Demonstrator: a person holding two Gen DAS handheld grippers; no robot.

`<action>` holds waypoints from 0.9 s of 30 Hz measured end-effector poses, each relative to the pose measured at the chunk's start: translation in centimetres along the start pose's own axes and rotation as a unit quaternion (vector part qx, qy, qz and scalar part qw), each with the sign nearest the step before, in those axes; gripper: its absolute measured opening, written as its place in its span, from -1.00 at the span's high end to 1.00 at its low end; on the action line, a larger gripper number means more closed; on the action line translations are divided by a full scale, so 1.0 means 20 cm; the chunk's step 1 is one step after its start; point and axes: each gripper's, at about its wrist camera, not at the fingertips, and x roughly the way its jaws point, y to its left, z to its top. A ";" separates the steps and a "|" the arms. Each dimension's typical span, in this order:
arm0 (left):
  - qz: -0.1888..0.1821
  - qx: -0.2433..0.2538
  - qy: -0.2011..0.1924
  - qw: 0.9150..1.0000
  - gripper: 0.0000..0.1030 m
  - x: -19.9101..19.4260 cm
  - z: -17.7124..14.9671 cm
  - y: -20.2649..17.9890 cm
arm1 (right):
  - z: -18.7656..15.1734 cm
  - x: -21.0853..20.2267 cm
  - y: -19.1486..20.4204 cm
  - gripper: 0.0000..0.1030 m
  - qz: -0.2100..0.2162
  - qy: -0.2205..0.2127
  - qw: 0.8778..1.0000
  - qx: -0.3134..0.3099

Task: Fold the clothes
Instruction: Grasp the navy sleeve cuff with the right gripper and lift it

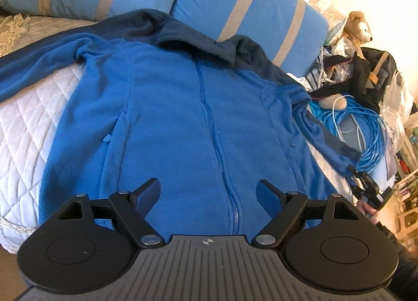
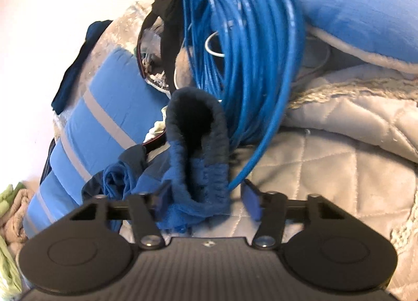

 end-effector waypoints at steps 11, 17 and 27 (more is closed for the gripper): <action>-0.001 0.001 0.023 1.000 -0.56 0.05 -0.04 0.00 | 0.05 -0.01 0.07 0.42 -0.017 0.060 0.996 0.068; -0.003 -0.007 0.025 1.000 -0.56 0.06 -0.05 0.02 | 0.13 -0.06 0.25 0.47 -0.020 0.050 0.998 0.035; -0.019 -0.005 0.027 0.999 -0.56 0.05 -0.07 0.01 | 0.26 -0.04 0.53 0.52 -0.062 0.026 0.996 -0.060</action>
